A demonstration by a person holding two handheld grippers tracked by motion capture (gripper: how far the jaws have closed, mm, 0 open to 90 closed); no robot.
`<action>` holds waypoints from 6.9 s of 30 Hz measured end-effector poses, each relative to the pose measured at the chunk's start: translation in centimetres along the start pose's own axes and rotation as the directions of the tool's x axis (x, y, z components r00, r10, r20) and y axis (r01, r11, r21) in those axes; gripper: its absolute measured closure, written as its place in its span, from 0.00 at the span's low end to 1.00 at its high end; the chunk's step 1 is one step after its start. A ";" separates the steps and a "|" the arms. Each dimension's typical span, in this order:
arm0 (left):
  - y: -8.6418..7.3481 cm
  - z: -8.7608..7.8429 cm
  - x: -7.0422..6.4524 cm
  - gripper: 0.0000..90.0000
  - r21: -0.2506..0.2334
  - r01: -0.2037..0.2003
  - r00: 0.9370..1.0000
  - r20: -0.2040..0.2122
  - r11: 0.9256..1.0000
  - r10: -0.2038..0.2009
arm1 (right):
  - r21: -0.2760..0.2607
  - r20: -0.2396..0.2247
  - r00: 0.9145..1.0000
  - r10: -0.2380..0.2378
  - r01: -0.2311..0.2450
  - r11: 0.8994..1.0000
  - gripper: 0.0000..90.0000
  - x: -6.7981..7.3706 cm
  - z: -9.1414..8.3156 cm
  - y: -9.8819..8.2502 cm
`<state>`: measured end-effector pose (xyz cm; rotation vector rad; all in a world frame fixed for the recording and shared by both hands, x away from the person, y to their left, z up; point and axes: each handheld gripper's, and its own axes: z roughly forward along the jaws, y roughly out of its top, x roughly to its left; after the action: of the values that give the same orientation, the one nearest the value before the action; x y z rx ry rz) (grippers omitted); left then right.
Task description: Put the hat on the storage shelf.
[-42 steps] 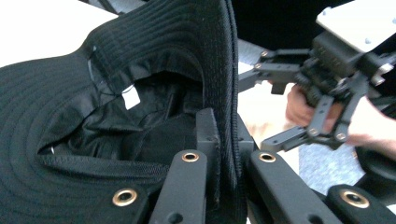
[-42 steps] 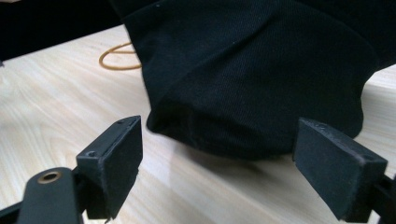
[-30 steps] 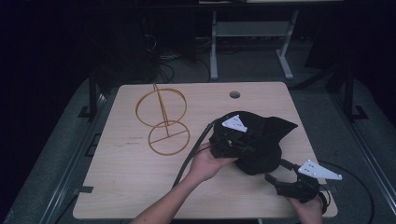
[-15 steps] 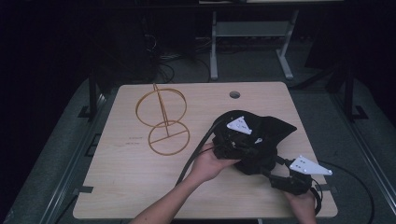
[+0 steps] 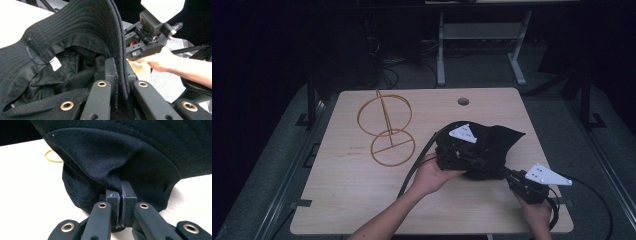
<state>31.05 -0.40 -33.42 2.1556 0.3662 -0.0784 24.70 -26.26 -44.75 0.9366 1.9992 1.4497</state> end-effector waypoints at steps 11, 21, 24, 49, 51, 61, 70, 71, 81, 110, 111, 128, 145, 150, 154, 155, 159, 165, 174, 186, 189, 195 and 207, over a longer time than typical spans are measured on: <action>-0.2 -1.3 -0.6 0.75 0.027 -0.054 0.996 -0.066 0.998 0.056 | -0.003 0.007 1.000 -0.023 0.023 1.000 0.98 -0.1 -1.0 0.6; -0.9 -3.9 -0.8 0.55 -0.011 -0.074 0.990 -0.119 0.997 0.072 | -0.006 0.016 1.000 -0.021 0.021 1.000 0.98 -1.2 -2.0 1.7; -1.1 -4.5 -0.9 0.54 -0.022 -0.081 0.989 -0.123 0.997 0.077 | -0.010 0.015 1.000 -0.017 0.017 1.000 0.98 -1.4 -2.2 1.9; -7.9 -8.2 -1.7 0.47 -0.035 -0.083 0.977 -0.201 0.996 0.074 | -0.001 -0.022 1.000 -0.002 0.002 1.000 0.98 -3.3 -3.8 8.0; -8.2 -8.2 -1.7 0.46 -0.035 -0.079 0.977 -0.204 0.996 0.070 | 0.000 -0.033 0.999 0.007 -0.007 1.000 0.98 -3.4 -3.9 8.4; -11.9 -8.1 -1.2 0.45 -0.020 -0.036 0.977 -0.213 0.999 0.031 | 0.021 -0.065 0.997 0.038 -0.037 0.999 0.98 -3.6 -3.7 10.8; -13.8 -7.7 -1.1 0.43 0.003 -0.046 0.973 -0.227 0.999 0.046 | 0.040 -0.115 0.991 0.072 -0.068 0.997 0.98 -3.7 -3.0 13.0; -13.9 -7.7 -1.1 0.43 0.004 -0.050 0.972 -0.231 0.999 0.050 | 0.041 -0.122 0.990 0.076 -0.072 0.997 0.98 -3.7 -2.9 13.2; -14.9 -7.6 -1.0 0.41 0.001 -0.067 0.971 -0.232 0.998 0.065 | 0.035 -0.160 0.983 0.087 -0.082 0.996 0.98 -3.6 -1.7 15.7; -15.7 -7.0 -0.5 0.40 0.004 -0.103 0.972 -0.212 0.995 0.102 | 0.026 -0.242 0.965 0.105 -0.102 0.995 0.98 -2.2 2.9 20.7; -15.7 -6.9 -0.5 0.40 0.001 -0.099 0.973 -0.210 0.995 0.097 | 0.023 -0.243 0.964 0.105 -0.102 0.994 0.98 -2.1 3.0 20.8; -15.8 -7.0 0.0 0.39 0.000 -0.089 0.974 -0.210 0.996 0.087 | 0.007 -0.277 0.955 0.105 -0.107 0.994 0.98 -1.2 4.7 23.7; -15.9 -7.3 0.3 0.39 -0.016 -0.065 0.975 -0.213 0.998 0.060 | -0.014 -0.329 0.940 0.087 -0.097 0.995 0.98 0.0 6.7 26.5; -15.9 -7.3 0.4 0.40 -0.011 -0.067 0.975 -0.215 0.998 0.063 | -0.014 -0.352 0.932 0.082 -0.093 0.996 0.98 0.5 7.8 27.2; -15.8 -7.4 0.5 0.40 0.000 -0.080 0.973 -0.215 0.997 0.078 | -0.006 -0.367 0.927 0.081 -0.089 0.996 0.98 0.9 8.7 27.9; -15.8 -7.4 0.5 0.40 -0.003 -0.078 0.974 -0.216 0.997 0.075 | -0.003 -0.370 0.926 0.080 -0.087 0.996 0.98 1.0 8.9 28.2; -15.9 -7.6 0.6 0.40 -0.022 -0.073 0.973 -0.219 0.997 0.067 | 0.019 -0.385 0.920 0.073 -0.072 0.997 0.98 1.5 10.0 29.5; -15.8 -7.5 0.6 0.40 -0.026 -0.080 0.974 -0.214 0.996 0.072 | 0.049 -0.400 0.914 0.059 -0.042 0.998 0.98 2.3 11.8 31.0; -15.7 -7.3 0.4 0.40 -0.038 -0.092 0.974 -0.213 0.995 0.082 | 0.097 -0.406 0.913 0.041 -0.001 0.995 0.97 3.6 14.9 32.5; -15.5 -7.4 0.3 0.40 -0.036 -0.103 0.975 -0.202 0.994 0.094 | 0.140 -0.400 0.916 -0.009 0.072 0.988 0.97 5.4 18.1 34.7; -15.4 -7.4 0.3 0.40 -0.045 -0.097 0.977 -0.195 0.994 0.086 | 0.150 -0.403 0.915 -0.025 0.093 0.984 0.97 6.2 19.3 35.2; -15.2 -6.7 -0.1 0.40 -0.016 -0.118 0.977 -0.178 0.993 0.113 | 0.195 -0.422 0.905 -0.049 0.143 0.970 0.96 7.3 21.4 35.7; -14.6 -5.5 -0.7 0.40 0.009 -0.148 0.979 -0.143 0.989 0.147 | 0.279 -0.417 0.905 -0.081 0.212 0.936 0.93 10.7 27.1 35.9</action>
<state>25.67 11.71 -41.68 2.1856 0.2867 0.1613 46.23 5.56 -19.09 0.6194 2.6064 1.3355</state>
